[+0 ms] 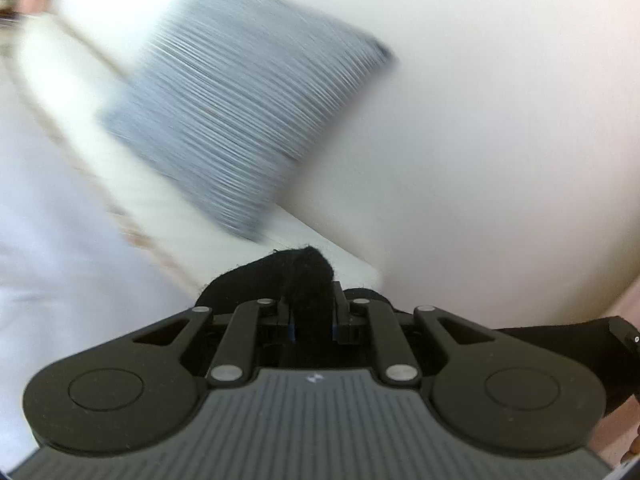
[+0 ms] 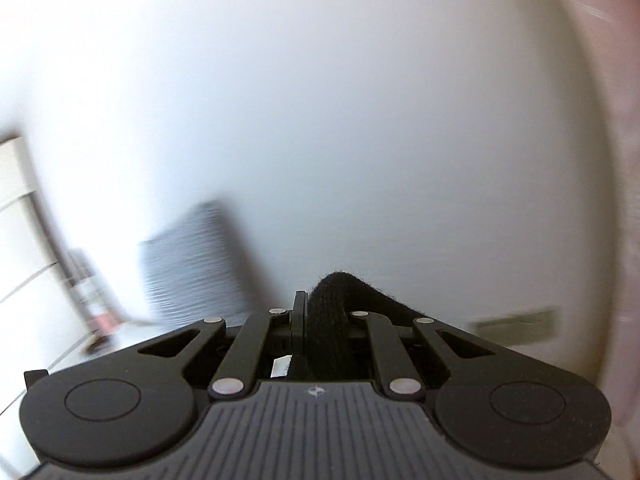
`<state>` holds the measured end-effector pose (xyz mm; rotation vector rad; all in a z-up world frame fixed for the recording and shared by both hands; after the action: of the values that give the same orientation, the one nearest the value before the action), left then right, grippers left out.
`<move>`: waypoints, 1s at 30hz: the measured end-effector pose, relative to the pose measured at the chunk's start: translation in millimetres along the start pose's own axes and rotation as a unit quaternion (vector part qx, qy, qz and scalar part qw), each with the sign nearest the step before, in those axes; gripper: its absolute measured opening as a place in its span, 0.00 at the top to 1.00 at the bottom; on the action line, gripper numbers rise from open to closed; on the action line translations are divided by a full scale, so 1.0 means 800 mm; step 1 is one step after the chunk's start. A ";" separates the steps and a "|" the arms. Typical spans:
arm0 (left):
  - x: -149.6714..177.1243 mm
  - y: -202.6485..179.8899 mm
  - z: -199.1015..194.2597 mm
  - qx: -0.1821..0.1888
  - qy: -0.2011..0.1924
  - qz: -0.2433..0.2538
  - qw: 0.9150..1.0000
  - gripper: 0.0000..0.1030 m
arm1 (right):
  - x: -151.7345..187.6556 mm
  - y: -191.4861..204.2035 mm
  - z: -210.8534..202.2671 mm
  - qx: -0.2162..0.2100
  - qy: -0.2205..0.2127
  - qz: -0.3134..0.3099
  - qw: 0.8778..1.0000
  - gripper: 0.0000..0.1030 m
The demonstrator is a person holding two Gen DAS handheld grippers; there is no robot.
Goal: Fold clothes
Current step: 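Lift the black garment with both grippers and carry it onto the bed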
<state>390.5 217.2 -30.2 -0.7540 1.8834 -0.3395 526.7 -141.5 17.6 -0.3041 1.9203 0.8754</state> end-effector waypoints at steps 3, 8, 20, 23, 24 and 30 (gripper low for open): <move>-0.007 0.059 -0.111 -0.062 -0.055 -0.026 0.996 0.89 | 0.017 0.064 0.001 -0.079 0.025 -0.005 0.997 0.91; 0.004 0.157 -0.306 -0.171 -0.136 -0.077 0.973 0.89 | 0.072 0.182 0.004 -0.199 0.088 -0.005 0.976 0.91; 0.023 0.374 -0.703 -0.344 -0.236 -0.181 0.891 0.88 | 0.227 0.505 -0.085 -0.395 0.248 -0.018 0.884 0.91; 0.018 0.436 -0.736 -0.362 -0.216 -0.186 0.888 0.88 | 0.289 0.578 -0.085 -0.392 0.270 -0.017 0.879 0.91; 0.017 0.451 -0.748 -0.363 -0.212 -0.187 0.888 0.88 | 0.308 0.603 -0.089 -0.396 0.271 -0.022 0.877 0.91; 0.015 0.515 -0.824 -0.355 -0.214 -0.189 0.890 0.88 | 0.358 0.712 -0.103 -0.403 0.253 -0.040 0.879 0.91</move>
<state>-347.6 456.3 17.8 -1.5587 1.4064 0.2969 17.4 249.6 49.8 -1.1996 1.8689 1.6387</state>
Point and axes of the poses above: each gripper's, at about its wrist camera, not at the fingertips, and z roughly the way its jaws point, y to its left, x to its underside, the point moved 9 cm from there along z, roughly the way its jaws point, and after that the axes turned 3 degrees about x, right-handed, at the moved point
